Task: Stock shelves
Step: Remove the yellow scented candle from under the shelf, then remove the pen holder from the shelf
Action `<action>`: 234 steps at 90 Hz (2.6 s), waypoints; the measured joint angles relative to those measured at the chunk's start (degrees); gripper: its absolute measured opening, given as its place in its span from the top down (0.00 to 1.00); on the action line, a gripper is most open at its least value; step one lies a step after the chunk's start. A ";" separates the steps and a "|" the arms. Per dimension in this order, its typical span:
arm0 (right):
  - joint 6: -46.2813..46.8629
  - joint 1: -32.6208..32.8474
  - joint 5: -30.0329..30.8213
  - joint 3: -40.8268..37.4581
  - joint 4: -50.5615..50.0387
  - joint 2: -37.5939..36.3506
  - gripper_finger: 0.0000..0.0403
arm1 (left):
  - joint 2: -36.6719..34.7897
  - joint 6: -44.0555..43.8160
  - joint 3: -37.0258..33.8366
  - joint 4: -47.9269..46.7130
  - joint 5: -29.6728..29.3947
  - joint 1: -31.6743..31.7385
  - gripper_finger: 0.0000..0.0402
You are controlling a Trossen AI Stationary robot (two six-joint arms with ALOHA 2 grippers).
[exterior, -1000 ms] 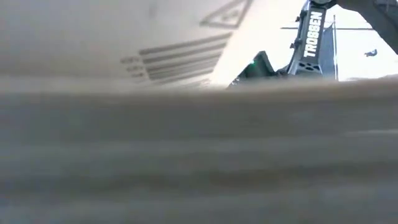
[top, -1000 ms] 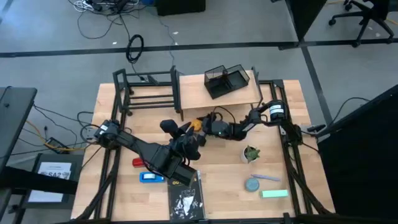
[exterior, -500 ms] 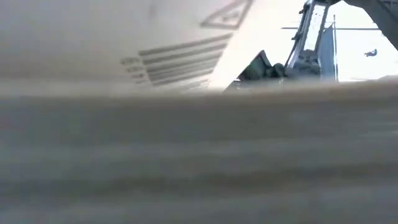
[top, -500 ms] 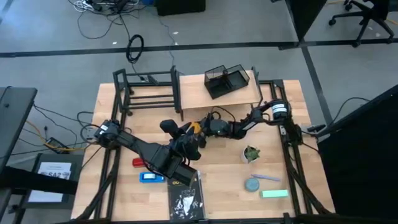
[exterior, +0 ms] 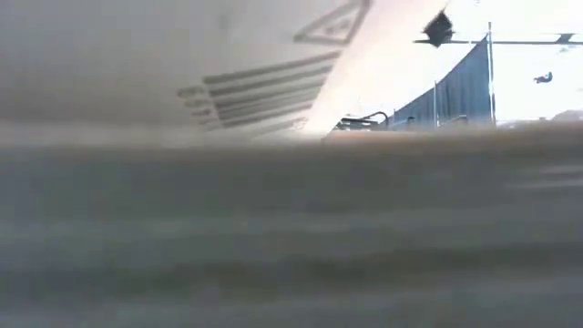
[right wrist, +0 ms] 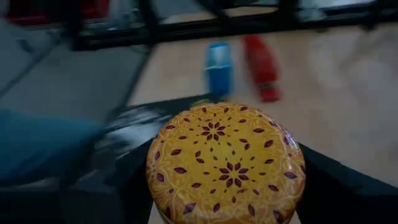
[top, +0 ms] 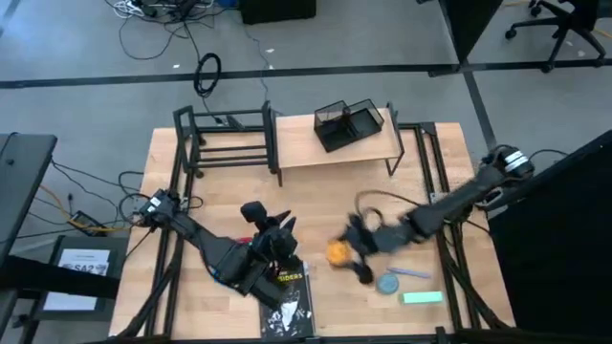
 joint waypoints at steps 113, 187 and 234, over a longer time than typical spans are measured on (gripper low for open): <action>19.71 15.39 2.43 -0.85 -5.84 17.94 0.09 | 0.04 0.19 0.00 5.84 -4.44 0.42 0.80; -22.04 -12.05 11.05 1.60 -10.04 -17.00 0.24 | 1.07 4.24 -0.04 5.90 -0.59 4.62 0.80; -45.23 -60.40 -24.62 5.66 -15.25 -3.53 0.25 | 1.07 15.38 -0.05 5.55 14.84 3.75 0.80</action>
